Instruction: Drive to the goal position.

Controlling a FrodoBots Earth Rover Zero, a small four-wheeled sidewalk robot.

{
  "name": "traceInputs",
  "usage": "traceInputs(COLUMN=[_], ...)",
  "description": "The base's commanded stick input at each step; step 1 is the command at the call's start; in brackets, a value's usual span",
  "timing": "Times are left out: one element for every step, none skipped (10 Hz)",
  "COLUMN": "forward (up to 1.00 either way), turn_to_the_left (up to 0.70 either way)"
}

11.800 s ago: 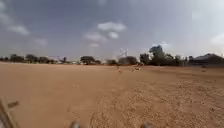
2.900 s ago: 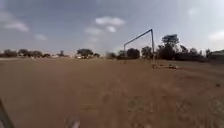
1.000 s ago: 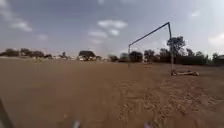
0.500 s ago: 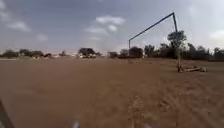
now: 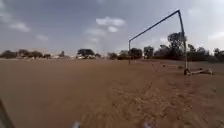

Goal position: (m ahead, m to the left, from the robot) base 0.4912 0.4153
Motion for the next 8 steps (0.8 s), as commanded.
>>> traceInputs(forward=[1.0, 1.0, 1.0, 1.0, 1.0, 1.0, 1.0, 1.0], turn_to_the_left=[0.0, 0.0, 0.0, 0.0, 0.0, 0.0, 0.0, 0.0])
